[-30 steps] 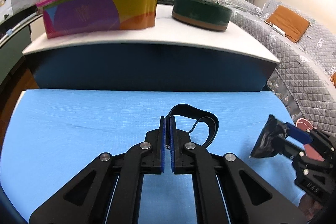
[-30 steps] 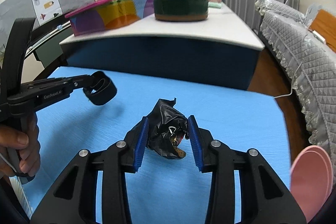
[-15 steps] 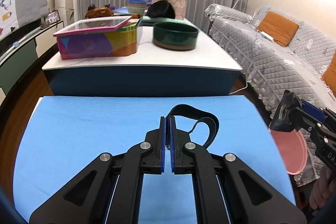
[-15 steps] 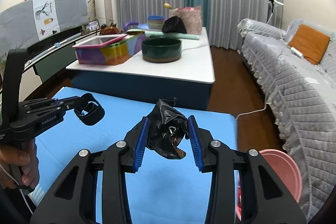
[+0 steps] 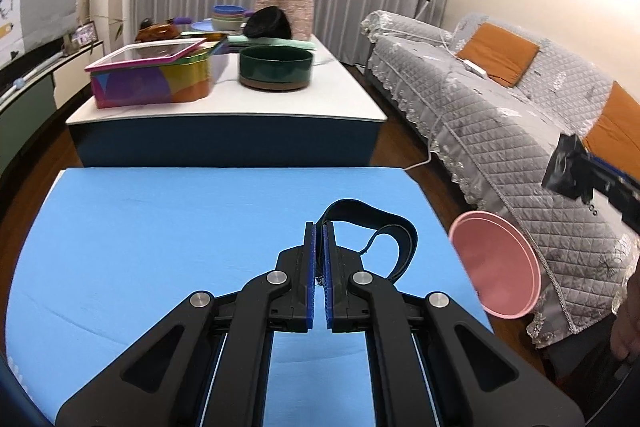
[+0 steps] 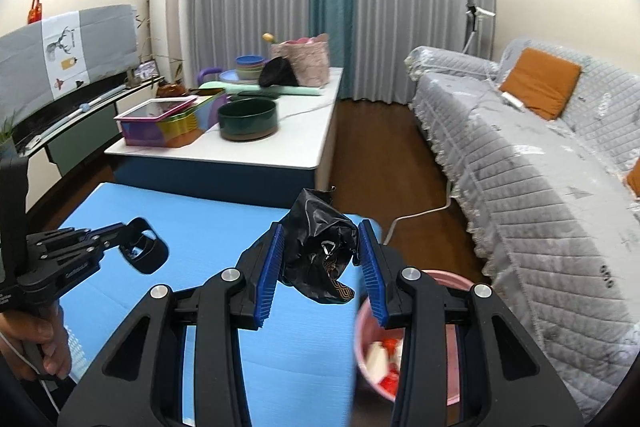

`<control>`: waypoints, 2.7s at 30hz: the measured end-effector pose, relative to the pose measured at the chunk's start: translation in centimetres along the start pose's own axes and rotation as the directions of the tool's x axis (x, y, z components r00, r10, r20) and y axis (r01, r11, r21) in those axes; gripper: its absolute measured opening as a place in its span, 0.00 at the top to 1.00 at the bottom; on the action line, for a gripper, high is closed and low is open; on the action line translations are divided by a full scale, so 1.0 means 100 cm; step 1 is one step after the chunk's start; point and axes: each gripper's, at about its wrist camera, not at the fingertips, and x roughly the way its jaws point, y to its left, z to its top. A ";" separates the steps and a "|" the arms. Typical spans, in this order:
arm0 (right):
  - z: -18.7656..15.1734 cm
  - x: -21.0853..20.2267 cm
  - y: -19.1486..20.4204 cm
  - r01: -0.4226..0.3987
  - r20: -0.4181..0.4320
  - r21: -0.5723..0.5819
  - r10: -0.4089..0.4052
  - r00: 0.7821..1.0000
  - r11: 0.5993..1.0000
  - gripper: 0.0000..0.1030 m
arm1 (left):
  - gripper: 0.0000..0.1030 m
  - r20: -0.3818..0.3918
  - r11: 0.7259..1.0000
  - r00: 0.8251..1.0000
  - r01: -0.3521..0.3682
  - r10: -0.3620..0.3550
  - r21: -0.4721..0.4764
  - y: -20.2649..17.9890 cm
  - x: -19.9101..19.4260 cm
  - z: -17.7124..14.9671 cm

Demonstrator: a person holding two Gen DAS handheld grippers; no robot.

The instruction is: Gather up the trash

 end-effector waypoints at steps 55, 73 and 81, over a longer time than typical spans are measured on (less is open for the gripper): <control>-0.063 0.053 -0.179 0.220 -0.132 0.259 -0.191 0.973 0.941 0.38 | 0.83 -0.186 0.931 0.960 0.255 -0.211 0.260 -0.246 0.122 -0.004; -0.050 0.019 -0.142 0.213 -0.042 0.260 -0.209 0.977 0.942 0.33 | 0.73 -0.082 0.957 0.980 0.196 -0.183 0.215 -0.184 0.059 0.006; -0.054 -0.020 -0.076 0.172 0.027 0.216 -0.182 0.983 0.961 0.32 | 0.64 -0.003 0.973 0.988 0.153 -0.154 0.171 -0.128 -0.001 -0.002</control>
